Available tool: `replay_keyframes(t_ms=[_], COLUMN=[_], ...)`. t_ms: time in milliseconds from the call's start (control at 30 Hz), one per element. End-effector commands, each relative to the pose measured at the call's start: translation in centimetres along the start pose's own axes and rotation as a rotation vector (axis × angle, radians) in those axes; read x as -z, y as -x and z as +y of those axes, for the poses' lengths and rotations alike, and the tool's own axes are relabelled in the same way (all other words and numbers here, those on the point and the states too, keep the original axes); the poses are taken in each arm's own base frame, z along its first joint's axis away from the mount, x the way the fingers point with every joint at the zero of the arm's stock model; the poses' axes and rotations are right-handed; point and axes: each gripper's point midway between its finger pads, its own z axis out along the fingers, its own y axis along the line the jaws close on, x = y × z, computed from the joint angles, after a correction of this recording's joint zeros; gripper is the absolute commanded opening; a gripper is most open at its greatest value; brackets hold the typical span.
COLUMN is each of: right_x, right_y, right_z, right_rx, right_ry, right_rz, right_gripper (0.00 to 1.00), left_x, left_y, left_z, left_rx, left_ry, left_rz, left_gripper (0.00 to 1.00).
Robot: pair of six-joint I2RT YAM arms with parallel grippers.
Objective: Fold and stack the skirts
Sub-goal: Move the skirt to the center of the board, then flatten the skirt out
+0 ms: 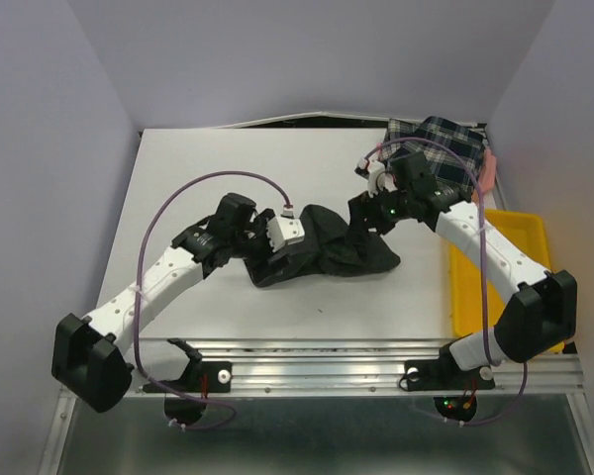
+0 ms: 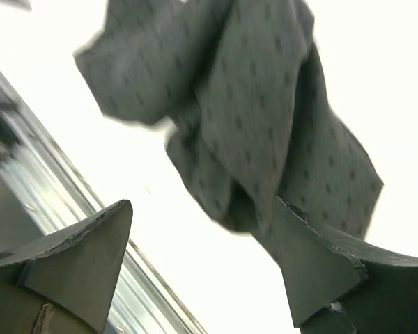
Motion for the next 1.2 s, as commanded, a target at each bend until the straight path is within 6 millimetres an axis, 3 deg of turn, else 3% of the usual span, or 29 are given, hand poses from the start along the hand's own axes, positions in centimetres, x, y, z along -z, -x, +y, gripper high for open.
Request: replay_keyframes(t_ms=[0,67,100,133,233,367,433,533,667,767,800,833,933,1100,1133,1167], right_x=[0.3,0.3,0.0,-0.5,-2.2,-4.2,-4.6,-4.9,-4.8,-4.3,-4.0,-3.5,-1.7,1.5,2.1,2.9], right_y=[-6.0,-8.0,-8.1,-9.5,-10.2,-10.3,-9.8,-9.2,-8.0,-7.0,-6.7,-6.3,-5.5,-5.0,-5.4,-5.1], right_z=[-2.2,-2.8,-3.2,-3.7,-3.9,-4.6,-5.3,-6.1,-5.9,-5.9,-6.0,-5.9,-6.2,-6.4,-6.5,-6.6], right_rx=[0.101,0.148,0.159,0.150,0.126,0.094,0.090,0.079,0.090,0.102,0.109,0.128,0.199,0.332,0.368,0.393], right_ry=[-0.088,-0.106,-0.119,-0.127,-0.089,-0.083,-0.112,-0.151,-0.151,-0.169,-0.176,-0.187,-0.247,-0.324,-0.333,-0.358], right_rz=[0.142,0.172,0.157,0.178,0.176,0.159,0.136,0.115,0.079,0.053,0.044,0.028,0.008,0.021,0.046,0.047], right_gripper=[0.86,0.85,0.86,0.86,0.84,0.69,0.64,0.52,0.43,0.19,0.01,0.01,0.01,0.01,0.01,0.01], left_x=[-1.2,-2.0,-2.2,-3.1,-4.4,-5.6,-6.3,-7.3,-7.9,-8.2,-8.2,-7.7,-5.4,0.0,1.2,2.4], left_y=[4.0,5.2,6.4,6.2,6.9,6.7,5.7,4.0,3.5,3.6,3.8,4.3,5.7,6.2,6.5,5.0], left_z=[2.5,3.0,2.8,2.8,2.1,0.9,0.5,1.1,2.1,3.0,3.2,3.7,4.5,5.8,5.3,6.6], left_rx=[-0.024,-0.032,-0.058,-0.070,-0.159,-0.276,-0.343,-0.422,-0.522,-0.531,-0.513,-0.493,-0.381,-0.131,-0.069,0.007], left_ry=[0.075,0.076,0.069,0.065,0.053,0.030,0.037,0.089,0.159,0.209,0.223,0.246,0.277,0.260,0.218,0.236], left_rz=[-0.067,-0.075,-0.091,-0.068,-0.039,0.016,0.074,0.165,0.204,0.232,0.234,0.221,0.158,0.008,-0.051,-0.044], left_gripper=[0.90,0.90,0.90,0.88,0.85,0.77,0.75,0.74,0.71,0.48,0.41,0.25,0.01,0.00,0.00,0.00])
